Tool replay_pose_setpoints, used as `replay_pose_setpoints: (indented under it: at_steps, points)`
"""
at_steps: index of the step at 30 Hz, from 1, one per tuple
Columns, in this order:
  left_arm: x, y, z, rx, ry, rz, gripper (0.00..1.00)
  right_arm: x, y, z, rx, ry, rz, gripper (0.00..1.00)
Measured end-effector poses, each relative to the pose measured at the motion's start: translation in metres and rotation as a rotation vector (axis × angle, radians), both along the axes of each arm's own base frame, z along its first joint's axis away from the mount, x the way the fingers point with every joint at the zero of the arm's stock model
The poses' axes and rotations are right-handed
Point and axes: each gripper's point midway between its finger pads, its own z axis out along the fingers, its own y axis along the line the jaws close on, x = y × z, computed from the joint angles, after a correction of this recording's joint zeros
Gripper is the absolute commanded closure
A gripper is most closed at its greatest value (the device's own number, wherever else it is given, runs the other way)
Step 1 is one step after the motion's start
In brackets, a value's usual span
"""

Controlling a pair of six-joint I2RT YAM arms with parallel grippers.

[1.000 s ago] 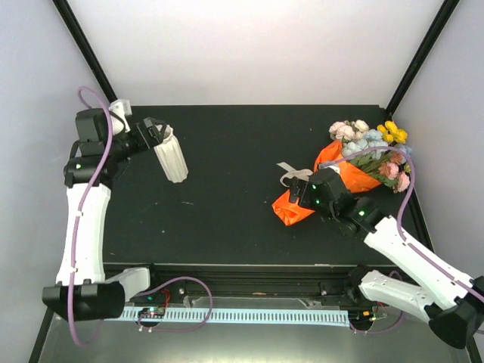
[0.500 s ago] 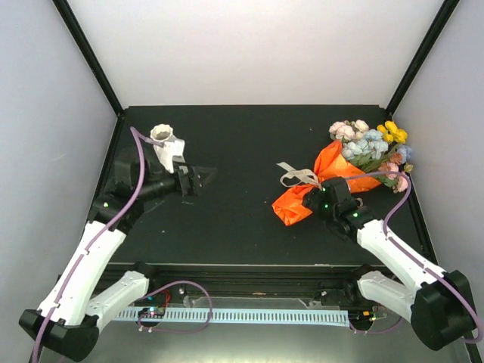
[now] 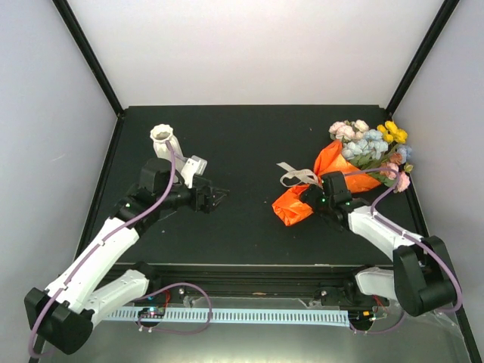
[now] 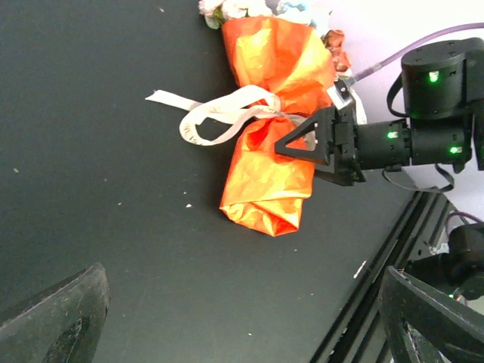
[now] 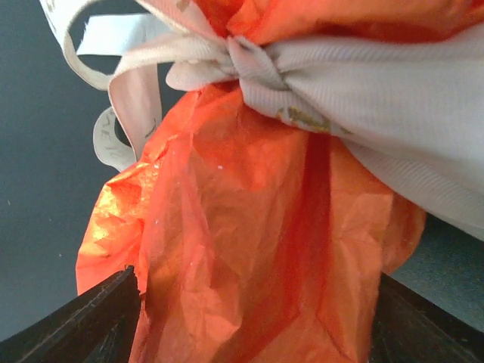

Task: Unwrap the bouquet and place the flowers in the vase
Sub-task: Move the fake flower to the center of the board.

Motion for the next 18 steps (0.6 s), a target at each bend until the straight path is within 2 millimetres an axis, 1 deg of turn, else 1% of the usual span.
replay_pose_setpoints:
  at_steps: [6,8,11,13,18]
  points:
    - [0.006,0.0,-0.014,0.037,0.019,0.005,0.01,0.002,0.009,-0.008,0.007,0.009,0.064,0.43]
    - [0.007,0.0,-0.015,0.042,0.022,0.005,0.01,0.003,0.011,-0.011,0.004,0.009,0.086,0.48]
    - [0.007,0.001,-0.015,0.048,0.013,0.007,0.01,0.003,0.015,-0.014,0.001,0.005,0.128,0.52]
    - [0.008,0.001,-0.015,0.051,0.007,0.009,0.01,0.004,0.018,-0.014,-0.003,0.0,0.162,0.52]
    - [0.008,0.003,-0.013,0.055,-0.008,0.017,0.01,0.008,0.029,-0.01,-0.014,-0.023,0.266,0.56]
